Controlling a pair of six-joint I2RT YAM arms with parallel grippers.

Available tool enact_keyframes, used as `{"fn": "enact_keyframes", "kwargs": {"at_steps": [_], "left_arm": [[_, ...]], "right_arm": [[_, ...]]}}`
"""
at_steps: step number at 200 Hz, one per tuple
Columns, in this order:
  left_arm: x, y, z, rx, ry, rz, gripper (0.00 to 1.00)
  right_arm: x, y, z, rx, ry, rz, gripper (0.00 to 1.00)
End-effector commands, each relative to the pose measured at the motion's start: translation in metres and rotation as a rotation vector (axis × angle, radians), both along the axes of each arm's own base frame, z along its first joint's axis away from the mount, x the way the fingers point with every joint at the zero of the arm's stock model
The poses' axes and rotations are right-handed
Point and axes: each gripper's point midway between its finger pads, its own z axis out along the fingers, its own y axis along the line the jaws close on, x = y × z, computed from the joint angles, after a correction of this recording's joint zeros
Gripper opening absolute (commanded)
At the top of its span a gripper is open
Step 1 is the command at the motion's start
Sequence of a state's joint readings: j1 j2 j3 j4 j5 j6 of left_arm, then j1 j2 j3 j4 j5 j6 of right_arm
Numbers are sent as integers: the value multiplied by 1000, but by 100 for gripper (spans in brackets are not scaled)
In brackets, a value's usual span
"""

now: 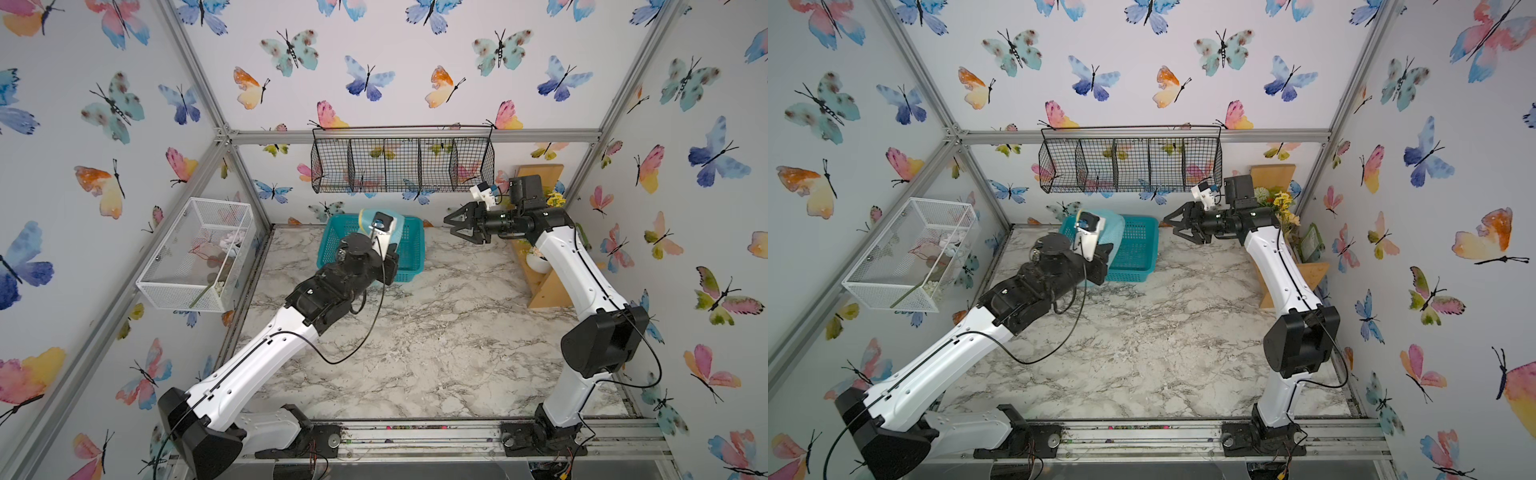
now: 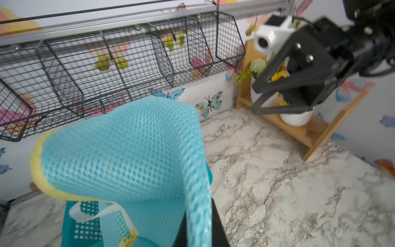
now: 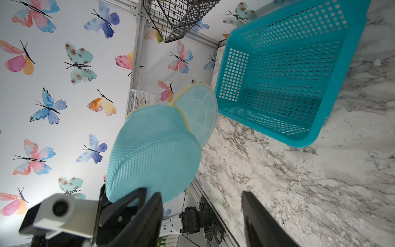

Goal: Turn the laundry bag inside out
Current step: Turn over the laundry bag.

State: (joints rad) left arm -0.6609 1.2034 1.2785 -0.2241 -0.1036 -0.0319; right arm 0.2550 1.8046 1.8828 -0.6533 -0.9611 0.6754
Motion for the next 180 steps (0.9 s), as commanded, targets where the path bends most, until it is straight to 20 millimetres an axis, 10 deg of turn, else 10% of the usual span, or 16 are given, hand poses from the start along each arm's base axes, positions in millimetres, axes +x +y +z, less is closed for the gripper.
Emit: {"fn": "enact_keyframes", "kwargs": {"at_steps": [1,49,99,180], "left_arm": [[-34,-8,48,-189,-167,-226,0],[-43,-36,-32,452,-321,-169,0],[-27,-57,-37,551,-408,-73,0],[-24,-81,-39,642,-520,-46,0]], "right_arm": [[-8,1,20,53,-99,10,63],[-8,5,27,149,-115,-6,64],[-9,23,28,142,-92,34,67],[-30,28,-24,41,88,69,72]]}}
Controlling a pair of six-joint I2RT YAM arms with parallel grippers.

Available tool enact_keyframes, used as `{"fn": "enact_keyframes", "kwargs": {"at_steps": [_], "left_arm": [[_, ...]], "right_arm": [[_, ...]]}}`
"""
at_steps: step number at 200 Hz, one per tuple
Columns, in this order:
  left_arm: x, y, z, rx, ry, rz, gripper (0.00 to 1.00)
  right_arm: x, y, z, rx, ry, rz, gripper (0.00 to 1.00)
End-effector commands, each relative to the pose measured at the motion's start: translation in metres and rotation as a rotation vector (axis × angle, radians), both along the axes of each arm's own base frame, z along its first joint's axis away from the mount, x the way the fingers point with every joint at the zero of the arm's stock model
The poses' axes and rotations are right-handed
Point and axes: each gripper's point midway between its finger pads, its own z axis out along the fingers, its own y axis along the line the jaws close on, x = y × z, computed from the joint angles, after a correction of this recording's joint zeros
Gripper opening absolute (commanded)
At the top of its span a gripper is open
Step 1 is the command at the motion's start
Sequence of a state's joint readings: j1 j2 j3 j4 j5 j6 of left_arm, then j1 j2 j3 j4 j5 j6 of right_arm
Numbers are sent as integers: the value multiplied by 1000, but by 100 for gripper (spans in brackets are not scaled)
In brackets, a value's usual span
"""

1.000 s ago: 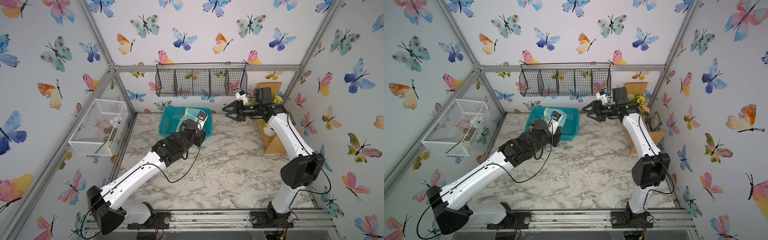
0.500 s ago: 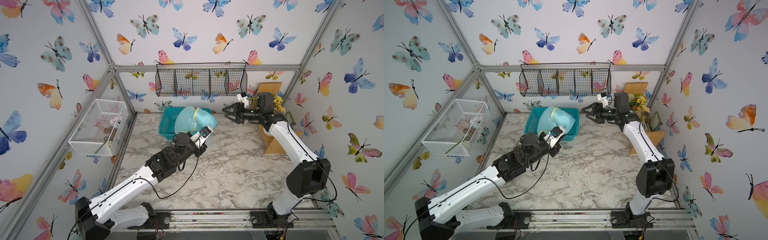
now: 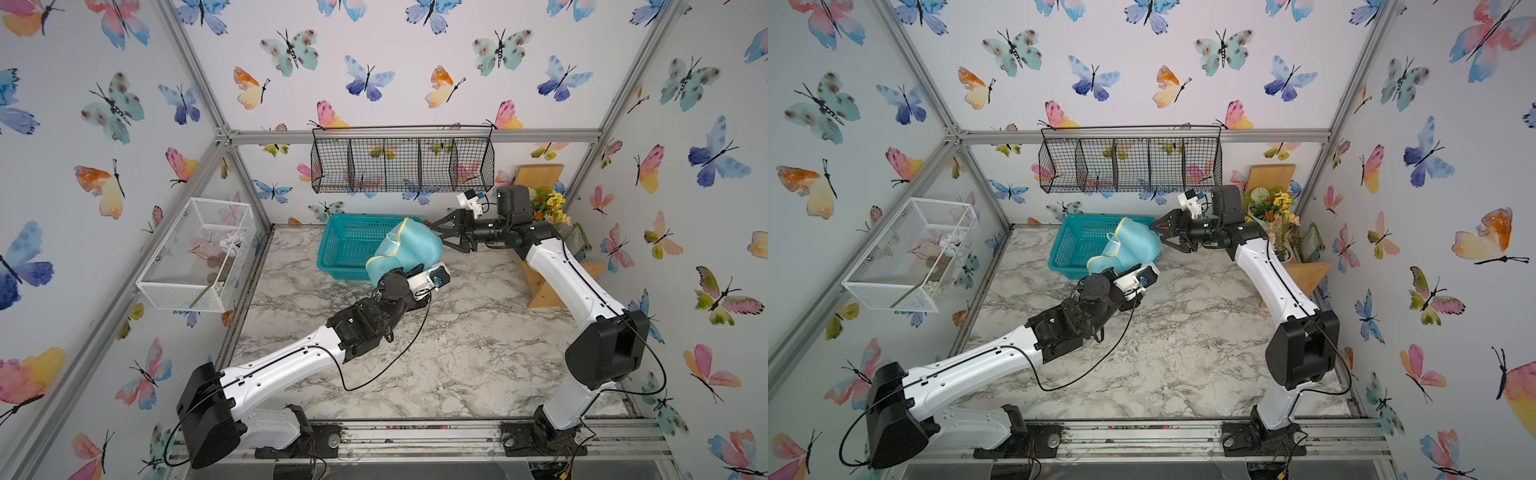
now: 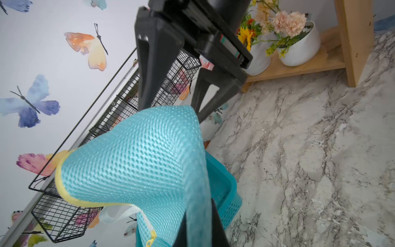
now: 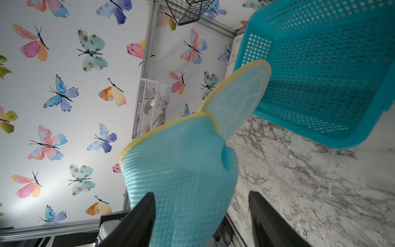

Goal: Turn the laundry bag inside out
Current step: Turn over the laundry bag.

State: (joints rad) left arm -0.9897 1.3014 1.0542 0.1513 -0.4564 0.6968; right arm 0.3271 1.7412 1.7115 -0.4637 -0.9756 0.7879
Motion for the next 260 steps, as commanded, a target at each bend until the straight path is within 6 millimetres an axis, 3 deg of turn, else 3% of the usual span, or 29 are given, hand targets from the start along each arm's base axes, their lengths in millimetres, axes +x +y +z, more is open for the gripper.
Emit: {"fn": "enact_keyframes", "kwargs": {"at_steps": [1,23,64,70,77,94,99,109,129,147,185,213,240,260], "left_arm": [[8,0,17,-1,-87,54,0],[5,-8,11,6,-81,28,0],[-1,-22,-6,22,-51,0,0],[-2,-22,-9,25,-46,-1,0],[-2,-22,-10,23,-43,-1,0],[-2,-18,-10,15,-37,20,1],[-1,-15,-8,10,-39,31,7],[-1,-10,0,-3,-44,51,31],[-3,8,29,-60,-26,83,76],[-3,35,62,-154,9,124,93],[6,106,115,-345,9,238,97],[25,144,120,-436,41,293,97],[36,152,113,-502,116,262,97],[41,140,102,-516,193,189,97]], "right_arm": [[-8,-1,-13,-11,58,25,72],[-8,13,9,99,38,53,72],[-20,38,19,197,86,153,66],[-22,39,17,196,96,163,60],[-23,40,14,194,106,172,46],[-25,39,7,176,115,183,23],[-25,37,3,158,111,178,16],[-22,32,-6,113,92,168,3],[-7,9,-27,-16,-6,109,3],[6,-15,-38,-181,-187,82,3],[8,-25,-48,-322,-371,143,6],[-7,-22,-39,-273,-419,196,9],[-27,-21,-26,-225,-472,245,3],[-46,-17,-16,-176,-496,295,3]]}}
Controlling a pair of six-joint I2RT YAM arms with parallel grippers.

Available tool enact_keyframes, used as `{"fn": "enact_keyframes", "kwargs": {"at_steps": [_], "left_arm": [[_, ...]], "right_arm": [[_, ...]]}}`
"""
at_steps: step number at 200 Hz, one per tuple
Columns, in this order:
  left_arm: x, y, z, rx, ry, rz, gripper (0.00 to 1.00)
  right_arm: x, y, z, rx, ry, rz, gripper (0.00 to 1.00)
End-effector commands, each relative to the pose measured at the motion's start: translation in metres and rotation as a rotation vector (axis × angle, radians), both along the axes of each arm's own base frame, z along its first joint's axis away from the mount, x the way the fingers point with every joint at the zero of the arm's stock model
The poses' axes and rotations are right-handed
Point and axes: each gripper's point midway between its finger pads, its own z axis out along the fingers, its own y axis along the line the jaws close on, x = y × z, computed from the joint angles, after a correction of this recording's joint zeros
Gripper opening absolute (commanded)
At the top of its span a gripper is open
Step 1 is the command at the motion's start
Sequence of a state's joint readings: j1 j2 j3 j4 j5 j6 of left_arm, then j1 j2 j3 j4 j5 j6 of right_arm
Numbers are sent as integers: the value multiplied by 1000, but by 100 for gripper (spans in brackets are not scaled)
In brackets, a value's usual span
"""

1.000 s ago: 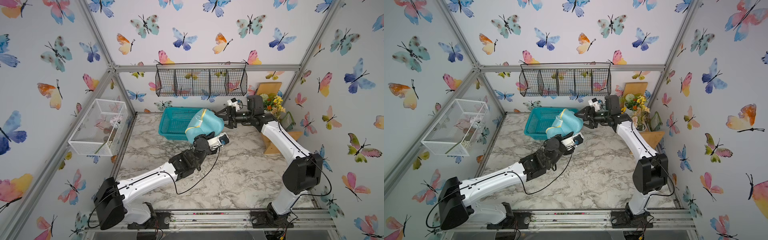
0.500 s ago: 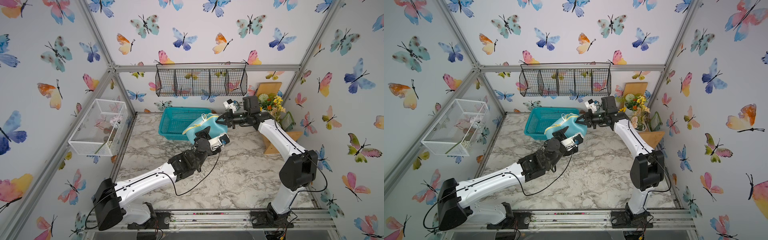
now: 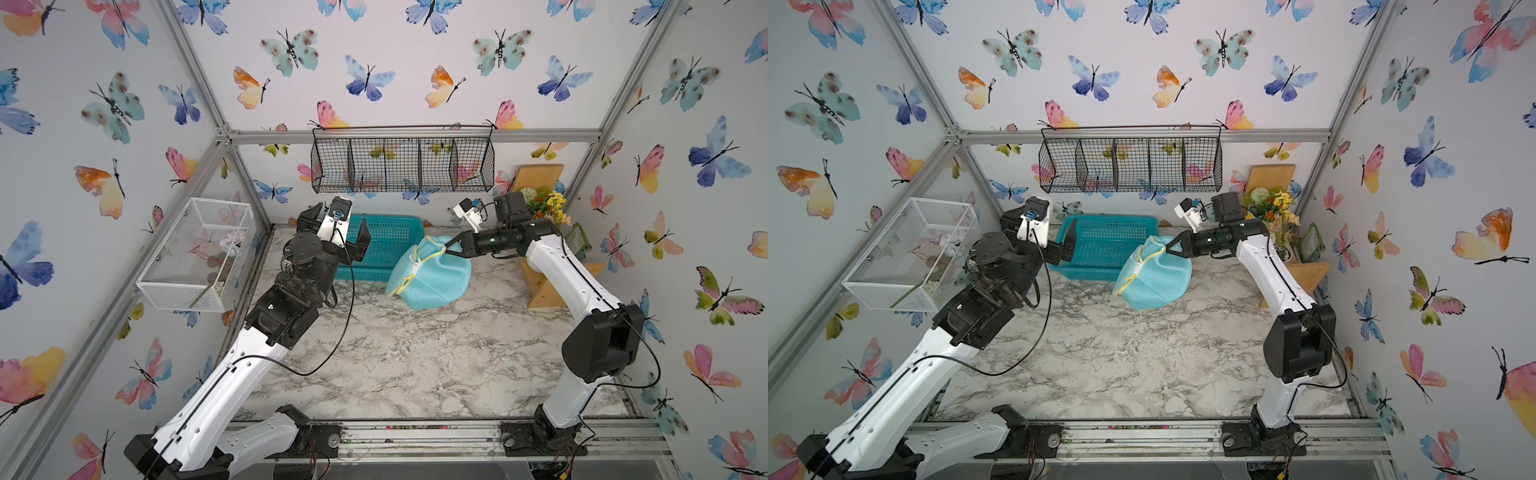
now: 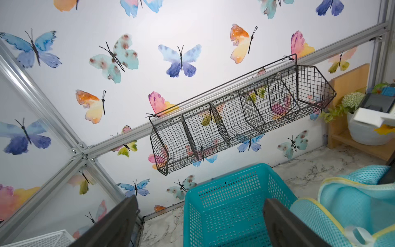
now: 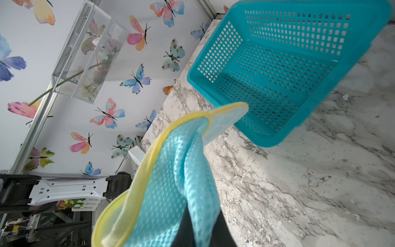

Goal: Turn the laundry bag inside out
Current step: Turn over the laundry bag.

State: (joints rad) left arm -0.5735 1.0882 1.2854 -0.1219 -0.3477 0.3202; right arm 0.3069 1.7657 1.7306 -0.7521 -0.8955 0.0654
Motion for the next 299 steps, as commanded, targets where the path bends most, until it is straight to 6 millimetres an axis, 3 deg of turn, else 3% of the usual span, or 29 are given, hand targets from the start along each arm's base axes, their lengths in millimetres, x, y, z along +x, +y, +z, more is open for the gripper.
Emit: {"fn": "enact_keyframes", "kwargs": {"at_steps": [1,27,62,114,162,190,224,261,282,299], "left_arm": [[3,-29,-26,-65,121,-178,97],[2,-56,-40,-112,219,-344,97],[-22,-93,-59,-161,385,-608,97],[-57,-118,-45,-185,444,-821,100],[-69,-134,-78,-71,527,-814,99],[-54,-134,-100,40,516,-699,99],[-39,-138,-99,53,489,-658,99],[-39,-148,-104,65,497,-676,100],[-41,-150,-110,57,525,-689,90],[-44,-152,-116,48,556,-701,73]], "right_arm": [[-37,5,33,72,-83,122,3],[-58,12,49,124,-111,191,3],[-51,16,71,181,-112,152,3],[-41,18,55,167,7,110,3],[-39,19,53,167,39,101,3],[-44,22,53,170,54,113,3],[-57,33,54,163,67,157,3],[-69,43,50,149,79,203,3],[-73,45,48,144,79,213,3],[-74,45,50,147,76,217,3]]}}
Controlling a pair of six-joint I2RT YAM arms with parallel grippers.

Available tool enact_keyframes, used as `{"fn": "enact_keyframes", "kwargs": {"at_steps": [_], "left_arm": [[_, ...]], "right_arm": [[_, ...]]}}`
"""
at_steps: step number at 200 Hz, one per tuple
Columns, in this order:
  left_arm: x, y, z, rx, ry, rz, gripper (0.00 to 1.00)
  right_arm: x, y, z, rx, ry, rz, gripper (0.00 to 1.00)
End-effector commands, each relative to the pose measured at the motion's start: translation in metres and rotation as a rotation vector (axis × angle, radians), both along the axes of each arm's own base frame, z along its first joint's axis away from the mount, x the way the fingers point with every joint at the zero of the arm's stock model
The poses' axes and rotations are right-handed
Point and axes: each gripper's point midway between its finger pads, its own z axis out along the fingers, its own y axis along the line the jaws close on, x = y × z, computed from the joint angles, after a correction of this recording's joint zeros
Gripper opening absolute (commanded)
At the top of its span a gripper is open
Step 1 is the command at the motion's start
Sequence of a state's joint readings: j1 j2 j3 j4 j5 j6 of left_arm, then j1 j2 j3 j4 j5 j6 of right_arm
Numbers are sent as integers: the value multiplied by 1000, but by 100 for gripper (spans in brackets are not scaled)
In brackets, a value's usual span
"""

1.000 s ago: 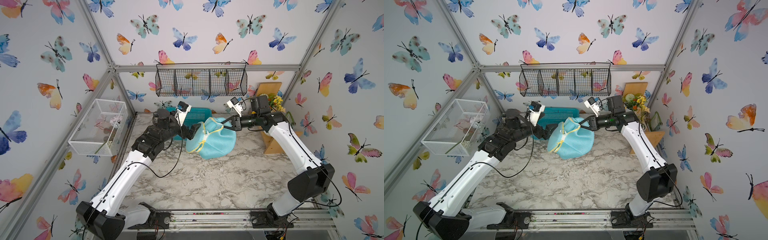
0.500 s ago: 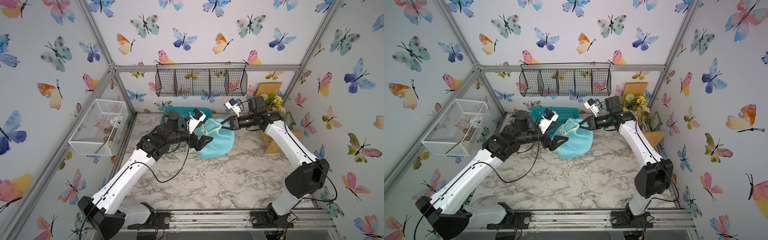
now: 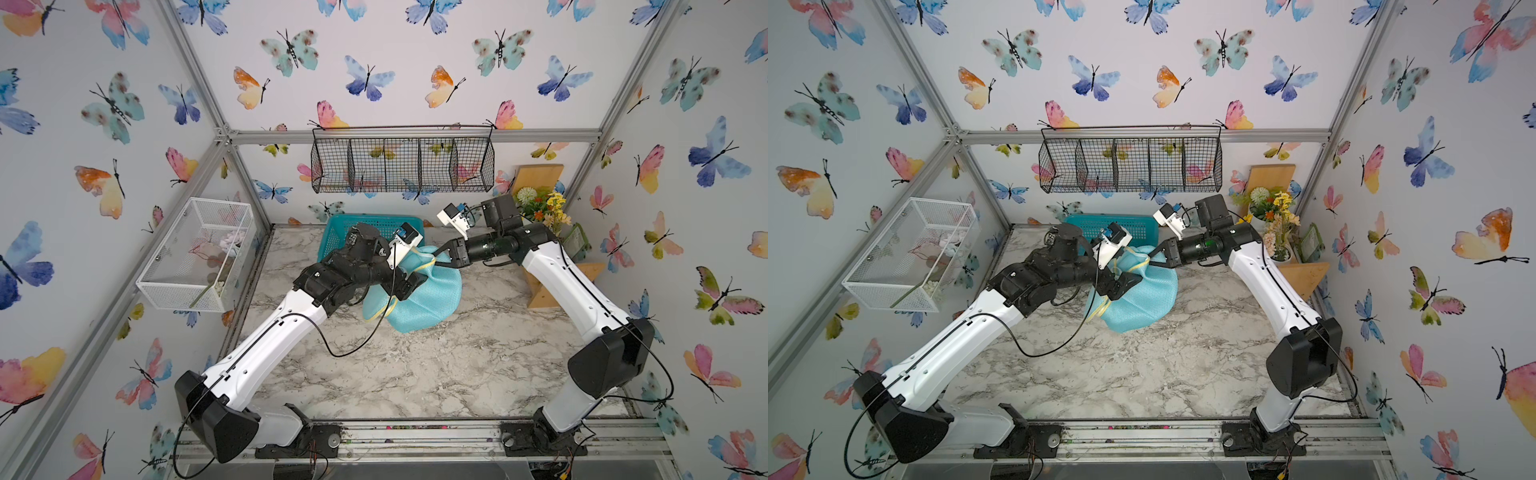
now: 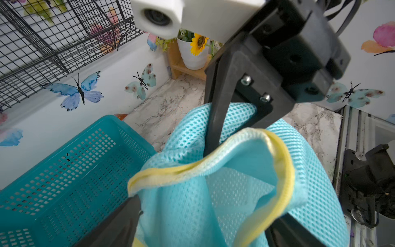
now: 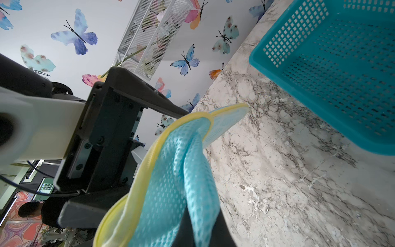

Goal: Turn the laundry bag inside out
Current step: Turn over the laundry bag.

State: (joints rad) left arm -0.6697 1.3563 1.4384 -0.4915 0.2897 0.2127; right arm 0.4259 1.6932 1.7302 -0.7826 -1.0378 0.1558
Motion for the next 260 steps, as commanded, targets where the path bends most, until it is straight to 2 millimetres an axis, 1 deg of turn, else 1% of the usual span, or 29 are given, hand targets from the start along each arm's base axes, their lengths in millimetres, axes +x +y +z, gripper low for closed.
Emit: {"fn": "enact_keyframes", "kwargs": {"at_steps": [1,9,23,34,61,76,87,90,99,101,104,108,121,129,133,145,151,158,166,177,183,190,196,207,226,238,260], "left_arm": [[-2,-4,-2,-3,23,-10,72],[-3,-4,-4,-6,37,-11,63],[-5,-6,-8,-8,57,-21,44],[-7,-8,-10,-12,72,-32,32],[-18,-12,-14,-34,119,-79,0],[-25,-13,-15,-50,153,-101,0],[-29,-14,-14,-66,178,-118,0],[-35,-16,-12,-81,196,-145,0],[-36,-14,-8,-111,224,-148,0],[-35,-14,-8,-117,232,-144,0],[-34,-13,-7,-126,242,-135,0],[-32,-11,-7,-138,256,-119,0],[-18,-1,-4,-185,307,-40,0],[-6,7,-2,-223,345,32,0],[1,11,-1,-246,366,69,0],[19,23,-1,-298,432,170,0],[26,27,-2,-310,463,218,0],[37,33,-4,-309,483,283,0],[45,36,-6,-297,507,333,0],[56,40,-3,-296,531,398,0],[62,40,0,-300,537,416,0],[71,45,5,-313,535,481,0],[78,48,13,-337,527,514,0],[91,56,23,-375,499,606,0],[111,73,35,-440,455,764,0],[122,83,39,-487,436,855,0],[136,102,35,-553,426,1050,0]], "right_arm": [[-6,2,9,29,-5,42,3],[-7,3,10,31,-7,46,3],[-8,3,11,37,-9,51,3],[-9,4,14,44,-12,57,3],[-9,5,20,62,-20,63,3],[-7,5,21,60,-21,54,3],[1,5,19,40,-22,20,3],[3,5,18,34,-21,12,3],[12,4,17,14,-10,-21,10],[15,3,17,9,-9,-30,13],[19,2,16,1,-7,-45,21],[24,1,16,-11,-5,-68,27],[43,-8,19,-38,-16,-148,31],[58,-19,23,-62,-38,-228,41],[65,-26,27,-66,-53,-272,44],[83,-47,42,-49,-80,-397,47],[91,-60,51,-43,-105,-466,51],[96,-72,61,-34,-136,-535,52],[99,-83,71,-32,-176,-598,53],[99,-90,80,-36,-197,-650,54],[97,-91,83,-34,-179,-656,53],[93,-88,87,-17,-142,-643,50],[88,-81,89,4,-104,-616,48],[75,-62,96,51,-55,-543,44],[49,-32,103,117,21,-416,43],[38,-21,99,145,98,-369,43],[19,1,93,208,194,-295,44]]}}
